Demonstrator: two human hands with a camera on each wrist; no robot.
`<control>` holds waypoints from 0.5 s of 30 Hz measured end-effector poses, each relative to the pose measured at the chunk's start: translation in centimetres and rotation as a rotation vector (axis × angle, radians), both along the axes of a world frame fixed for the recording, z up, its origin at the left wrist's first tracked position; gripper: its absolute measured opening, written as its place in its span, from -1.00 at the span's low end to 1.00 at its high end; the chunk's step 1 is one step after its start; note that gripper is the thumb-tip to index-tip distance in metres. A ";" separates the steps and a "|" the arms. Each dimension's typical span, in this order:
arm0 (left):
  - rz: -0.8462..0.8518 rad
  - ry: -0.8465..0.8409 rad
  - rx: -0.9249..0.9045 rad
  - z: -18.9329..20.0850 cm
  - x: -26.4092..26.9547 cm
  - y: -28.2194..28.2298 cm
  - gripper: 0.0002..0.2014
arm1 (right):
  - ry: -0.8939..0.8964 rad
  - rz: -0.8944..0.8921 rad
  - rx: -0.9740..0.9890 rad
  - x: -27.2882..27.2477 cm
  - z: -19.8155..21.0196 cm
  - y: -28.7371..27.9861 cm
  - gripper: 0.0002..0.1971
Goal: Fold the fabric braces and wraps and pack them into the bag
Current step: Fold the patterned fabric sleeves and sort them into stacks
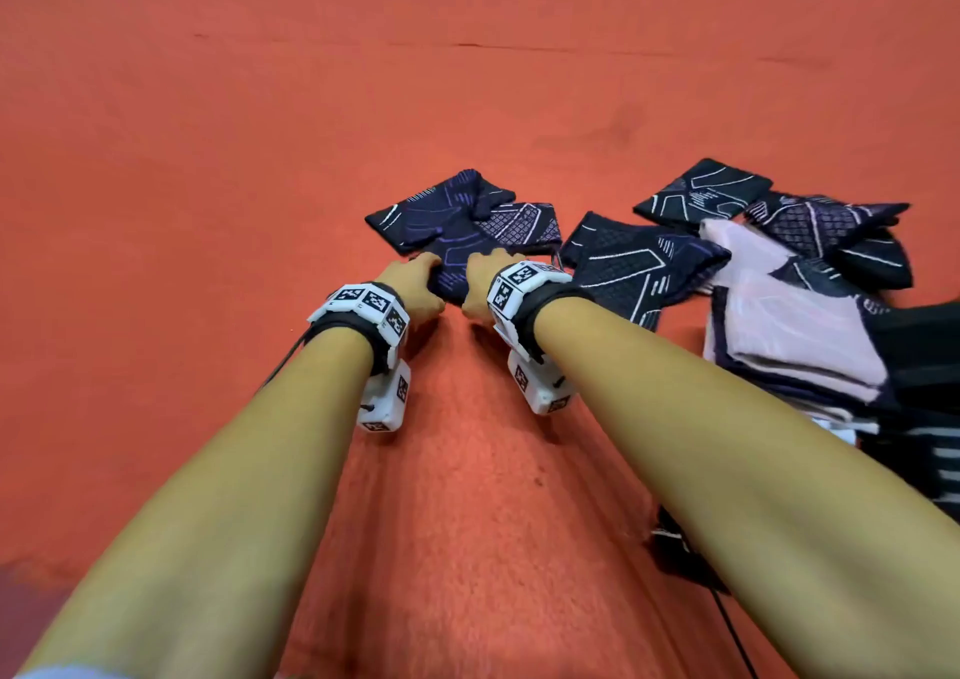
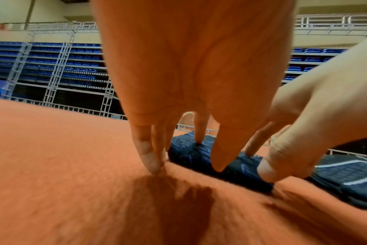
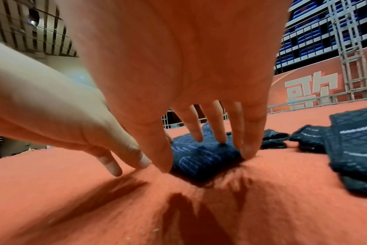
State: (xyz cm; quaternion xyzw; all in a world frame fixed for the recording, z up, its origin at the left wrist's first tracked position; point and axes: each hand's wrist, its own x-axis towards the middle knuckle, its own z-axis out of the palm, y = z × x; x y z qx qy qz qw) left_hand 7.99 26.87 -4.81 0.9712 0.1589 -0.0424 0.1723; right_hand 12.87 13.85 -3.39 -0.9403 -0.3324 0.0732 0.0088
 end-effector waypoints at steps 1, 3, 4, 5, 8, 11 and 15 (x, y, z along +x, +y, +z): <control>0.006 -0.016 -0.005 -0.3 0.1 0.1 -0.41 | 0.014 -0.012 0.000 0.2 -0.3 0.3 -0.56; 0.020 -0.033 -0.001 -0.9 0.3 0.4 -0.37 | 0.060 -0.040 -0.004 0.5 -0.7 0.8 -0.54; 0.034 -0.036 0.003 -1.1 0.4 0.5 -0.36 | 0.077 -0.057 -0.011 0.6 -0.7 1.1 -0.56; 0.052 -0.046 0.002 -1.2 0.5 0.5 -0.37 | 0.084 -0.076 -0.015 0.8 -0.6 1.3 -0.57; 0.082 -0.110 -0.009 -1.2 0.5 0.8 -0.52 | 0.096 -0.094 0.011 0.8 -0.2 1.2 -0.67; 0.097 -0.117 -0.026 -0.8 -0.1 0.8 -0.69 | 0.089 -0.047 0.036 0.4 0.3 0.2 -0.85; 0.089 -0.098 -0.073 -0.4 -1.8 -0.2 -0.70 | 0.082 -0.025 0.029 -1.4 1.2 -1.6 -0.82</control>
